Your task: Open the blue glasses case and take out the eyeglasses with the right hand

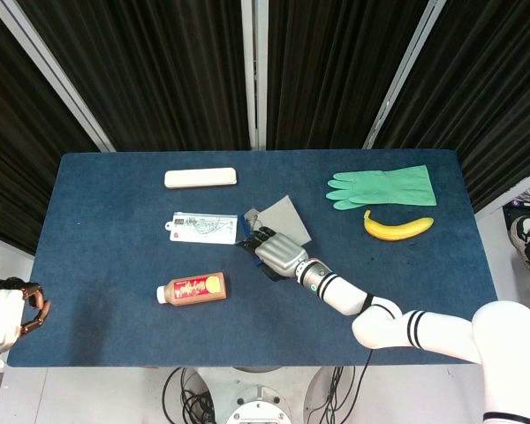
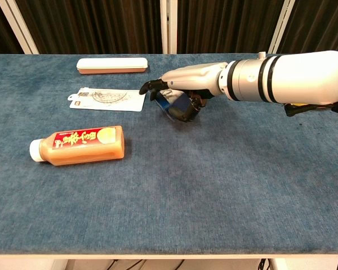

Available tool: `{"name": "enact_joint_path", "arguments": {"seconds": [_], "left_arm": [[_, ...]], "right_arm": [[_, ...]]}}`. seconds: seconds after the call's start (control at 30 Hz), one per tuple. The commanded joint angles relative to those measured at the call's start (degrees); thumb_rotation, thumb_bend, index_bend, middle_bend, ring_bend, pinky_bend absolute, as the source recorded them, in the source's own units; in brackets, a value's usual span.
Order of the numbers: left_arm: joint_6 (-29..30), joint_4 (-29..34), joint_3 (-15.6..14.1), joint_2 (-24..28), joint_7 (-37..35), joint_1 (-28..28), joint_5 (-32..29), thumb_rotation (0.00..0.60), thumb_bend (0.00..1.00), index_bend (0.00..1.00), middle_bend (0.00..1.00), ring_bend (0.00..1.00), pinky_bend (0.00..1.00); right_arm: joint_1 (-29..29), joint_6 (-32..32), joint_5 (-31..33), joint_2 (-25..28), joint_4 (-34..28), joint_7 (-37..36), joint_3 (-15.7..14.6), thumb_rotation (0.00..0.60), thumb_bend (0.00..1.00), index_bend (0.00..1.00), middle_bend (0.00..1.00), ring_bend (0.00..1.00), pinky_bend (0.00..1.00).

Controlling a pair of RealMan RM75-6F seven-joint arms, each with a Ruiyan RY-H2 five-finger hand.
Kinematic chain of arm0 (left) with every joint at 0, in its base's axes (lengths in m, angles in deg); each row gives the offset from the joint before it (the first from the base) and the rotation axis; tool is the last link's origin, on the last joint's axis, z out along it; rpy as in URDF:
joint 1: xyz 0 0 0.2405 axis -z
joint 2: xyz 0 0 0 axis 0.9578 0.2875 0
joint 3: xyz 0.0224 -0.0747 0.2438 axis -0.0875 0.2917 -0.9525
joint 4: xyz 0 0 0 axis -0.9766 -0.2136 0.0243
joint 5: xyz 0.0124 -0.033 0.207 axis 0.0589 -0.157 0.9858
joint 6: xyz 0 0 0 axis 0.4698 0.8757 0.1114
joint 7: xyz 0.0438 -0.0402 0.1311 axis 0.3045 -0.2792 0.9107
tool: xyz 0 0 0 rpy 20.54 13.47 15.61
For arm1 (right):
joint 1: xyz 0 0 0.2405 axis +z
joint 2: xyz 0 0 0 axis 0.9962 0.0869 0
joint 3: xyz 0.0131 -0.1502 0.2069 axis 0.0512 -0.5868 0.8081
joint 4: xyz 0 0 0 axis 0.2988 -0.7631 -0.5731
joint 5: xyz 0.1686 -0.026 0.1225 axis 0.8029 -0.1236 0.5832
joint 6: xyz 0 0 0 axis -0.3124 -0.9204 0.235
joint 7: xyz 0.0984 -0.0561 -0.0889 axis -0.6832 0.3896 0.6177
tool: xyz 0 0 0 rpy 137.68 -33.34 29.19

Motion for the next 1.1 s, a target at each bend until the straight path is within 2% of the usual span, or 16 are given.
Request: {"name": "enact_joint_path", "arguments": {"seconds": [0.03, 0.13, 0.33, 0.4, 0.53, 0.7, 0.9, 1.1], "left_arm": [[-0.1, -0.1, 0.0, 0.1, -0.2, 0.1, 0.1, 0.6, 0.37, 0.67, 0.65, 0.43, 0.42], [-0.2, -0.1, -0.1, 0.1, -0.3, 0.1, 0.1, 0.6, 0.37, 0.67, 0.65, 0.43, 0.42], [-0.2, 0.0, -0.1, 0.2, -0.4, 0.1, 0.1, 0.6, 0.37, 0.67, 0.65, 0.43, 0.41], [-0.2, 0.0, -0.1, 0.2, -0.4, 0.1, 0.1, 0.6, 0.37, 0.67, 0.65, 0.43, 0.41], [-0.1, 0.0, -0.1, 0.2, -0.4, 0.1, 0.1, 0.6, 0.37, 0.67, 0.65, 0.43, 0.41], [-0.2, 0.0, -0.1, 0.2, -0.5, 0.1, 0.0, 0.6, 0.37, 0.67, 0.65, 0.43, 0.41], [-0.2, 0.0, -0.1, 0.3, -0.8, 0.1, 0.1, 0.6, 0.37, 0.67, 0.65, 0.43, 0.41], [-0.3, 0.0, -0.2, 0.3, -0.8, 0.1, 0.1, 0.6, 0.37, 0.67, 0.65, 0.43, 0.41]], "right_arm": [[0.7, -0.6, -2.0, 0.1, 0.0, -0.8, -0.6, 0.6, 0.58, 0.0, 0.16, 0.0, 0.0], [1.1, -0.8, -2.5, 0.6, -0.6, -0.9, -1.0, 0.6, 0.49, 0.0, 0.16, 0.0, 0.0], [2.4, 0.0, -1.6, 0.4, -0.5, 0.5, -0.9, 0.6, 0.48, 0.0, 0.15, 0.0, 0.0], [3.7, 0.3, 0.3, -1.2, 1.8, 2.2, -0.5, 0.6, 0.51, 0.0, 0.16, 0.0, 0.0], [7.0, -0.8, 5.2, -4.9, 7.7, 5.4, 0.3, 0.6, 0.64, 0.0, 0.19, 0.0, 0.0], [11.0, -2.5, 11.7, -8.8, 14.8, 8.6, 0.6, 0.6, 0.75, 0.0, 0.21, 0.0, 0.0], [14.0, -3.6, 20.0, -10.0, 19.8, 13.9, -2.3, 0.6, 0.78, 0.0, 0.24, 0.0, 0.0], [13.7, -1.9, 28.1, -6.9, 18.2, 17.1, -5.7, 0.6, 0.77, 0.0, 0.25, 0.0, 0.0]]}}
